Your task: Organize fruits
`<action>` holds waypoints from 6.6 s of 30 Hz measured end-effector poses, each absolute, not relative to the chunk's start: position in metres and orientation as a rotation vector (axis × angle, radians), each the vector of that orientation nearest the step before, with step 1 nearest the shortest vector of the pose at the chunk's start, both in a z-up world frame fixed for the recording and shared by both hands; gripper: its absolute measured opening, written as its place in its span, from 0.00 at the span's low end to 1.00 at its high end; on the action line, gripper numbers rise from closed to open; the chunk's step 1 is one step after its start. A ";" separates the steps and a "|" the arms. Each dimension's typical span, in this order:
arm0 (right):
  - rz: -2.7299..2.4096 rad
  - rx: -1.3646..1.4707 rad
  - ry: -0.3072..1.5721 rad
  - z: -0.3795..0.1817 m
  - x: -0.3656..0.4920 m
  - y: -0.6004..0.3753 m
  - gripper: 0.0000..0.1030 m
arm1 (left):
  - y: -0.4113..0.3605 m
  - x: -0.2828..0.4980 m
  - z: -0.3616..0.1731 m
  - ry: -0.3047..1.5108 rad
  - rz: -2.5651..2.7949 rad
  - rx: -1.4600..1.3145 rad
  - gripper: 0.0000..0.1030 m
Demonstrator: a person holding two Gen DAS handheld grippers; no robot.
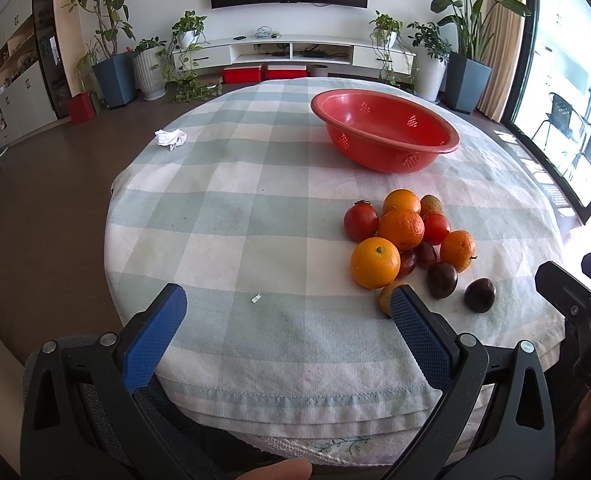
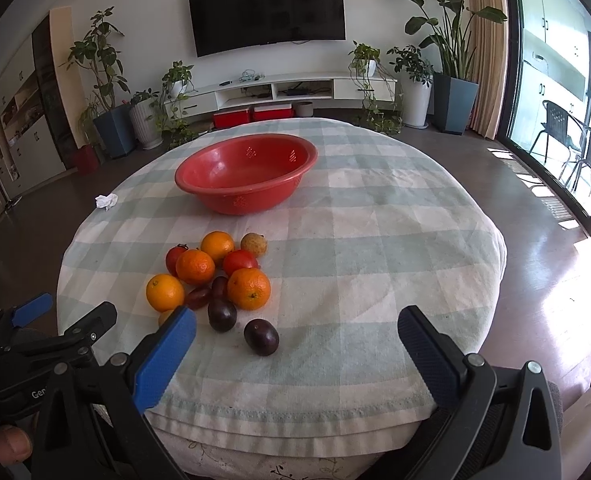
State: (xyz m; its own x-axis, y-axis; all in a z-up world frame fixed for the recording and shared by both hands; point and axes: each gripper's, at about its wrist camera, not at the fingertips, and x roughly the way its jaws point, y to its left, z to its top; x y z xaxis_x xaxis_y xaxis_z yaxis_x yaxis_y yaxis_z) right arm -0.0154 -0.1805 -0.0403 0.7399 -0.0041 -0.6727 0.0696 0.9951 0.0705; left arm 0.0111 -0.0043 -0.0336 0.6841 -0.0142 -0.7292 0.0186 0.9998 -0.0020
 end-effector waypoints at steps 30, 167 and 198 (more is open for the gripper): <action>0.075 0.095 0.873 -0.084 0.014 -0.185 0.82 | -0.029 0.050 -0.058 0.956 -0.488 0.068 0.52; 0.225 -0.167 0.883 -0.073 0.249 -0.167 0.30 | -0.089 0.320 -0.058 1.049 -0.490 0.322 0.25; 0.256 0.045 0.737 -0.007 0.197 -0.200 0.70 | -0.032 0.220 0.007 0.869 -0.549 0.131 0.73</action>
